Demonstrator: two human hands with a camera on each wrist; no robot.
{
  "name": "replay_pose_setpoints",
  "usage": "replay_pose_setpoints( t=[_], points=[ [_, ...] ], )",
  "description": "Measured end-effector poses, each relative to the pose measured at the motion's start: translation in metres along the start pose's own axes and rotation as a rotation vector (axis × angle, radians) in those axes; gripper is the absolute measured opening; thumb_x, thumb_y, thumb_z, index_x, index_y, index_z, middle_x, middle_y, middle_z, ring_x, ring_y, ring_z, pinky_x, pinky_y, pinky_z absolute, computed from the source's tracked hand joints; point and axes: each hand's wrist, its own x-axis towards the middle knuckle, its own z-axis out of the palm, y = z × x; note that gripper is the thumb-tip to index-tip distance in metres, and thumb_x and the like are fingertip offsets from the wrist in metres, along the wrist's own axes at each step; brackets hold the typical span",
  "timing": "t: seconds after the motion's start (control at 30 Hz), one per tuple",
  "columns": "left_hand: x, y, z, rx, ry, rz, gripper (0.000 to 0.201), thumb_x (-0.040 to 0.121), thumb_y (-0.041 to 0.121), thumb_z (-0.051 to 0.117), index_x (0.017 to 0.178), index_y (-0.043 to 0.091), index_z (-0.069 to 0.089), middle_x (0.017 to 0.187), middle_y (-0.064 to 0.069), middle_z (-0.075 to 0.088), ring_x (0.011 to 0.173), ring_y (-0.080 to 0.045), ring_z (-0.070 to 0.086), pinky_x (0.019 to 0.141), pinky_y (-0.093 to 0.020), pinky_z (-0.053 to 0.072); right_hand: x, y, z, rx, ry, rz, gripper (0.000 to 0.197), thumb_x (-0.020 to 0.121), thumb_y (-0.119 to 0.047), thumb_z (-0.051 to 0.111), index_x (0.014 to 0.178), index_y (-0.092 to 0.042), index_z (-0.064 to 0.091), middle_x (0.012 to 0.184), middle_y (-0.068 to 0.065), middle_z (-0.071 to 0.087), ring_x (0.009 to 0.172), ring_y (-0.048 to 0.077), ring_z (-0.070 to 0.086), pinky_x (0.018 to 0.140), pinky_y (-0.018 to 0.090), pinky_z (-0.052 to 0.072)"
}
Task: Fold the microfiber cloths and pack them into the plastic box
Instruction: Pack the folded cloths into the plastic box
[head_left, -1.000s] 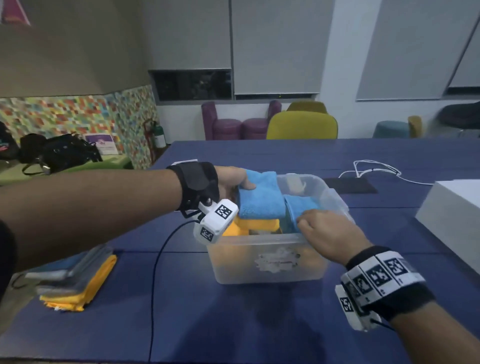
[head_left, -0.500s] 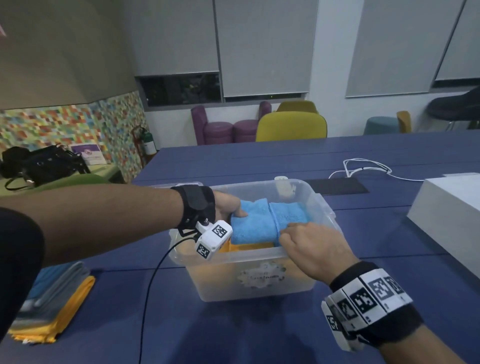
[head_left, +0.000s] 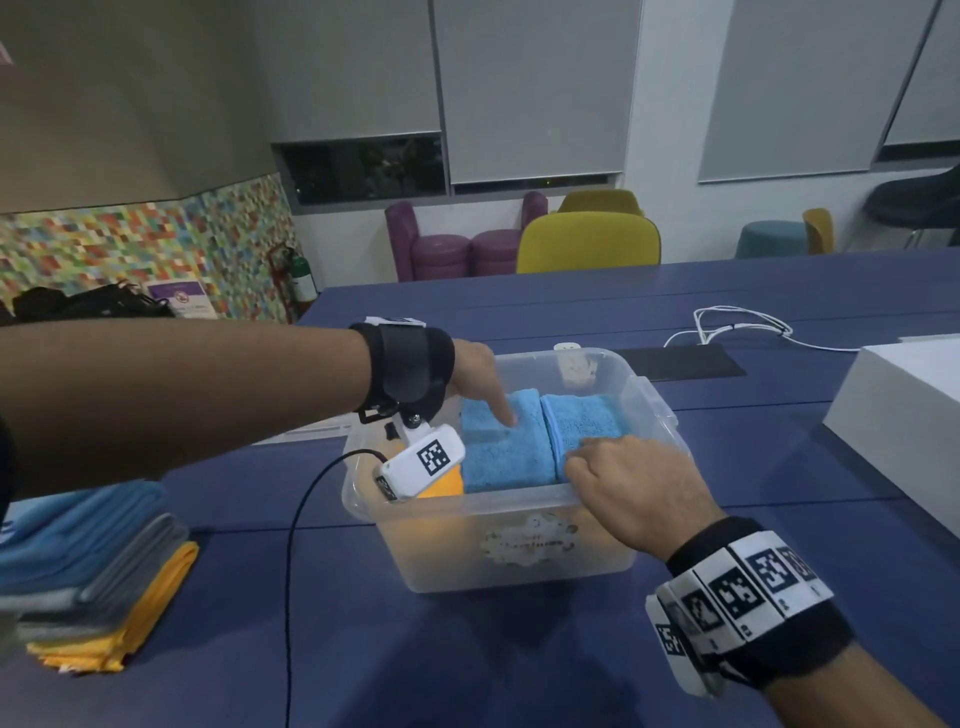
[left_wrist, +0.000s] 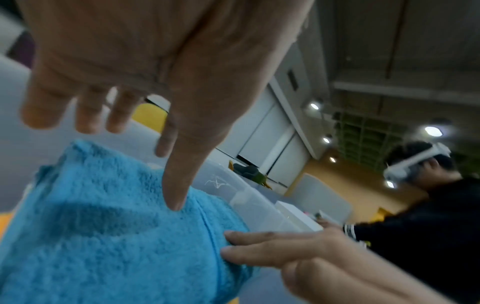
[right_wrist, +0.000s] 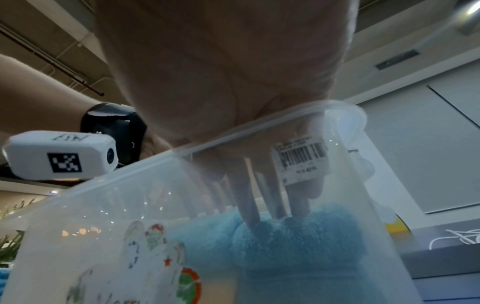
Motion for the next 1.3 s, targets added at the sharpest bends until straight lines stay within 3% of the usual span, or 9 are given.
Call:
replay_pose_setpoints(
  t=[0.17,0.33,0.4,0.57,0.77,0.87,1.03,1.17,1.3],
  points=[
    [0.004,0.002,0.010,0.245,0.052,0.213,0.055,0.076,0.028,0.090,0.126,0.025,0.069,0.125,-0.002,0.061,0.118,-0.023,0.059,0.082,-0.027,0.043,0.000,-0.001,-0.002,-0.001,-0.015,0.007,0.042,0.099,-0.032,0.026,0.077,-0.017,0.057,0.088,-0.002,0.062,0.080,0.022,0.058,0.068,0.039,0.042],
    [0.015,0.006,0.017,0.322,0.134,0.276,0.047,0.067,0.028,0.095,0.104,0.018,0.068,0.094,-0.001,0.066,0.081,-0.020,0.063,0.057,-0.028,0.041,0.001,0.000,0.000,-0.006,-0.019,0.017,0.042,0.098,-0.034,0.024,0.079,-0.017,0.058,0.090,-0.002,0.062,0.085,0.025,0.059,0.067,0.039,0.039],
    [0.019,0.005,0.017,0.303,0.060,0.268,0.044,0.068,0.029,0.095,0.100,0.019,0.066,0.083,0.001,0.065,0.072,-0.018,0.061,0.057,-0.028,0.043,0.000,0.000,-0.001,-0.019,-0.010,0.011,0.042,0.098,-0.034,0.024,0.080,-0.017,0.057,0.090,-0.002,0.062,0.084,0.025,0.059,0.067,0.040,0.041],
    [0.029,0.001,0.027,0.418,-0.112,0.258,0.063,0.067,0.044,0.093,0.120,0.037,0.060,0.108,0.002,0.062,0.096,-0.022,0.067,0.086,-0.041,0.058,0.000,-0.001,-0.004,-0.010,-0.002,-0.012,0.041,0.101,-0.032,0.025,0.078,-0.017,0.056,0.086,-0.001,0.060,0.077,0.021,0.056,0.063,0.036,0.034],
    [0.042,0.005,0.032,0.397,-0.206,0.238,0.061,0.072,0.032,0.094,0.122,0.028,0.059,0.105,0.005,0.054,0.090,-0.024,0.068,0.066,-0.031,0.055,-0.007,-0.007,-0.013,-0.084,-0.002,-0.088,0.037,0.103,-0.028,0.027,0.087,-0.019,0.059,0.093,-0.003,0.062,0.084,0.021,0.061,0.066,0.038,0.047],
    [0.047,0.007,0.035,0.385,-0.229,0.233,0.060,0.072,0.026,0.094,0.120,0.022,0.058,0.098,0.007,0.053,0.074,-0.018,0.065,0.064,-0.031,0.056,-0.007,-0.006,-0.016,-0.127,-0.016,-0.108,0.034,0.104,-0.026,0.028,0.089,-0.019,0.058,0.096,-0.001,0.063,0.086,0.025,0.062,0.063,0.037,0.045],
    [0.047,0.006,0.032,0.344,-0.244,0.241,0.058,0.071,0.025,0.095,0.118,0.024,0.060,0.104,0.004,0.054,0.080,-0.018,0.065,0.069,-0.033,0.061,0.000,-0.004,-0.014,-0.107,-0.078,-0.070,0.037,0.103,-0.029,0.023,0.085,-0.015,0.052,0.091,-0.001,0.061,0.079,0.023,0.055,0.059,0.033,0.033],
    [0.036,0.004,0.016,0.252,-0.217,0.260,0.062,0.074,0.028,0.093,0.128,0.024,0.063,0.109,-0.001,0.058,0.085,-0.015,0.064,0.083,-0.035,0.063,0.002,-0.006,-0.016,-0.054,-0.142,-0.032,0.054,0.091,-0.045,0.006,0.080,-0.019,0.052,0.088,-0.004,0.057,0.080,0.018,0.055,0.065,0.033,0.039],
    [0.011,0.001,-0.013,0.119,-0.138,0.297,0.060,0.079,0.031,0.090,0.132,0.019,0.064,0.106,-0.001,0.063,0.101,-0.021,0.068,0.086,-0.042,0.063,0.002,-0.009,-0.018,0.075,-0.138,0.054,0.040,0.103,-0.034,0.027,0.080,-0.020,0.056,0.094,-0.004,0.061,0.090,0.015,0.058,0.078,0.036,0.045]
  ],
)
